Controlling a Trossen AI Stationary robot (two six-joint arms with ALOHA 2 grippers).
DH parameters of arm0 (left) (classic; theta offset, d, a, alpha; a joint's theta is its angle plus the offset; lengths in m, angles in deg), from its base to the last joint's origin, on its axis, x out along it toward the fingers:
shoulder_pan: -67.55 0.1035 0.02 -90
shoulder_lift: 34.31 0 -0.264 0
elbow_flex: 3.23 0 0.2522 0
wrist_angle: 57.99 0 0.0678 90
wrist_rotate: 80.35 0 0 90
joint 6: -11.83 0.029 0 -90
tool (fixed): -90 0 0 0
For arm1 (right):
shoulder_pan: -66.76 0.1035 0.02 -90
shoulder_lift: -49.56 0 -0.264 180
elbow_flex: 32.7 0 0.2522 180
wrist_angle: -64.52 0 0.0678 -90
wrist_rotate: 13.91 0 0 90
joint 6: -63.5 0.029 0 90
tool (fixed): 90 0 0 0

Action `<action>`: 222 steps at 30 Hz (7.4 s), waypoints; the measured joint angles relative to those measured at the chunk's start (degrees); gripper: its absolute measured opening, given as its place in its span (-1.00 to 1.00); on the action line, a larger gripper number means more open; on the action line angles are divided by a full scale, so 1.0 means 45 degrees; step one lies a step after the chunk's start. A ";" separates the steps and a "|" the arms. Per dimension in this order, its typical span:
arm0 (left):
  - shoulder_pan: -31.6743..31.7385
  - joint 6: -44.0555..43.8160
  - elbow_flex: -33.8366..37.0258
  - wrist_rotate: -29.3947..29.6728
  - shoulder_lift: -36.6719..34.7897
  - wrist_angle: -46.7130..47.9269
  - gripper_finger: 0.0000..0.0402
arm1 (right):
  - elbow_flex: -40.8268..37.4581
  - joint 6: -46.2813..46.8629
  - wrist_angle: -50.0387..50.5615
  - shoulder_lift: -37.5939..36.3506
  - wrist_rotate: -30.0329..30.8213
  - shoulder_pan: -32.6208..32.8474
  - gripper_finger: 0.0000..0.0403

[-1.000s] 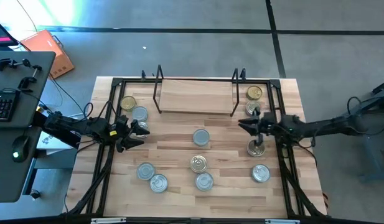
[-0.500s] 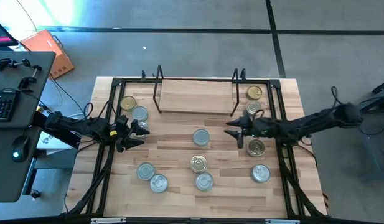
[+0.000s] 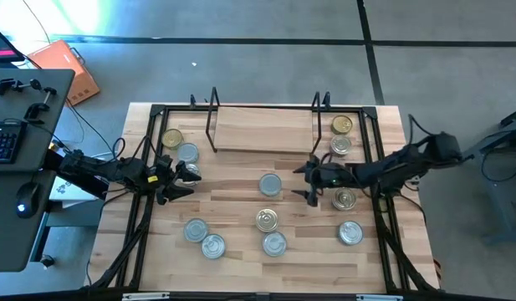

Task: Stack canned seafood by type on shelf
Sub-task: Put the green-white tuna can on the shelf

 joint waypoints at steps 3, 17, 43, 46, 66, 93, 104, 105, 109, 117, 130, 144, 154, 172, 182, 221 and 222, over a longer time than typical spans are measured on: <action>-0.0001 0.0004 0.0000 0.0001 0.0005 -0.0004 0.67 | 0.0612 -0.0192 -0.0024 0.0844 -0.0476 -0.0005 0.72; 0.0000 0.2357 0.0000 0.2604 0.0005 -0.0120 0.67 | 0.1599 -0.0335 -0.1616 0.3946 -0.1069 -0.0531 0.72; 0.0005 0.3114 -0.0005 0.6587 0.0144 -0.1109 0.67 | 0.1598 -0.0335 -0.5445 0.6502 -0.2235 -0.1141 0.72; 0.0002 0.3167 -0.0005 0.6450 0.0730 -0.1189 0.67 | 0.1598 -0.0335 -0.5487 0.6502 -0.2238 -0.1141 0.72; 0.0029 0.2403 -0.0002 0.7020 1.0182 -0.6257 0.67 | 0.3178 -0.0852 -0.3149 0.6488 -0.2393 -0.1112 0.80; 0.0451 0.2555 -0.2961 0.6184 1.8493 -0.7829 0.67 | 0.6400 -0.1443 -0.1886 0.7886 -0.3566 -0.1496 0.89; 0.1209 0.3249 -0.5271 0.5948 2.1779 -0.7901 0.67 | 0.6358 -0.1389 -0.1500 0.7848 -0.3449 -0.1477 0.90; 0.1209 0.3402 -0.5376 0.5944 2.1910 -0.7929 0.67 | 0.6358 -0.1348 -0.1460 0.7848 -0.3446 -0.1477 0.90; 0.1205 0.3692 -0.5532 0.5370 2.2136 -0.8719 0.67 | 0.6359 -0.1266 -0.1419 0.7846 -0.3415 -0.1472 0.90; 0.1192 0.3879 -0.5540 0.5031 2.2148 -0.9085 0.67 | 0.6397 -0.1002 -0.1429 0.7872 -0.3085 -0.1314 0.84; 0.0226 0.4793 -0.5571 0.6102 2.1011 -0.8687 0.67 | 0.6421 -0.0347 -0.0369 0.7514 -0.1781 -0.0630 0.71; -0.0641 0.4846 -0.5532 0.8321 1.9919 -0.7412 0.67 | 0.6353 0.0668 0.4081 0.3846 0.2384 -0.0447 0.70; -0.0641 0.4655 -0.5527 0.8370 1.9924 -0.7527 0.67 | 0.6368 0.3311 0.4242 0.3029 0.4690 -0.2580 0.70; -0.0627 0.4663 -0.5527 0.8671 1.9924 -0.7523 0.67 | 0.7583 0.4821 0.3252 0.3939 0.7149 -0.3604 0.70; -0.0627 0.4668 -0.5527 0.8700 1.9924 -0.7527 0.67 | 1.0428 0.5023 0.5508 0.5765 0.7368 -0.3657 0.70; -0.0034 0.5115 -0.5523 0.8669 1.9924 -0.7532 0.67 | 1.0404 1.1988 0.8474 0.6468 1.0909 -0.4324 0.70; -0.0035 0.5115 -0.5523 0.8656 1.9924 -0.7537 0.67 | 1.0404 1.1944 0.8460 0.6482 1.0871 -0.4376 0.70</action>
